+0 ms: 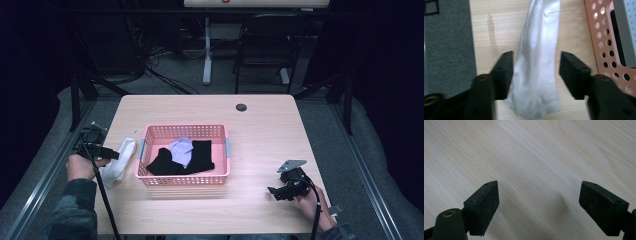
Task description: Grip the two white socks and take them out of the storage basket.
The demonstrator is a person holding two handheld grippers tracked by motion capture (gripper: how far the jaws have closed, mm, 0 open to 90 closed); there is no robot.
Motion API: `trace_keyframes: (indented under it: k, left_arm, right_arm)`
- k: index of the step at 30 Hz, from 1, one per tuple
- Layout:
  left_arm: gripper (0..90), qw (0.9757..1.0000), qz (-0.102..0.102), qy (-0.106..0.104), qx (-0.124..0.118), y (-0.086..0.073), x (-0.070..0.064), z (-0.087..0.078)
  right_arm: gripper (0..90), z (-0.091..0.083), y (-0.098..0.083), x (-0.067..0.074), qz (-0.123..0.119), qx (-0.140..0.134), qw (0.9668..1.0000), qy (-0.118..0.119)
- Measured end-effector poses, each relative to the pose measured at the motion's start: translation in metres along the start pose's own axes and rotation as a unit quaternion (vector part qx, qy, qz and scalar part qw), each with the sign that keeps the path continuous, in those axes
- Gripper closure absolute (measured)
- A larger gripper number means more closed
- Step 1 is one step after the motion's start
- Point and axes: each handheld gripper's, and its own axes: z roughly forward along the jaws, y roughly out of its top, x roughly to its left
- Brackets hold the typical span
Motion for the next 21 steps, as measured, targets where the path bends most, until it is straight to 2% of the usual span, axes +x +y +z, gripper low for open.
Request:
trace_keyframes:
  k: [4, 7, 11, 13, 15, 18, 21]
  left_arm:
    - [23.4, 0.9996, 0.012, 0.001, -0.025, -0.009, -0.005, -0.019]
    - [15.0, 0.9986, 0.024, -0.003, -0.047, -0.02, -0.012, -0.034]
    - [12.2, 0.9973, 0.037, -0.005, -0.063, -0.032, -0.021, -0.045]
    - [11.9, 0.9959, 0.052, -0.003, -0.074, -0.046, -0.03, -0.052]
    - [10.6, 0.9956, 0.053, -0.006, -0.077, -0.05, -0.031, -0.053]
    - [9.1, 0.9945, 0.057, -0.009, -0.088, -0.066, -0.036, -0.055]
    - [7.2, 0.9942, 0.062, -0.007, -0.088, -0.076, -0.041, -0.056]
  right_arm:
    - [15.6, 0.0, 0.0, 0.0, -0.001, 0.001, 1.0, -0.003]
    - [15.6, 0.0, 0.0, -0.001, -0.001, 0.002, 1.0, -0.004]
    - [15.5, 0.0, 0.0, 0.001, 0.003, -0.006, 1.0, 0.001]
    - [15.5, -0.001, 0.001, 0.001, -0.002, -0.001, 1.0, -0.003]
    - [15.4, 0.0, 0.001, 0.001, -0.001, -0.002, 1.0, -0.001]
    - [15.4, 0.0, 0.001, 0.001, 0.001, -0.002, 1.0, -0.001]
    - [15.4, 0.0, 0.001, 0.001, -0.004, 0.002, 1.0, -0.002]
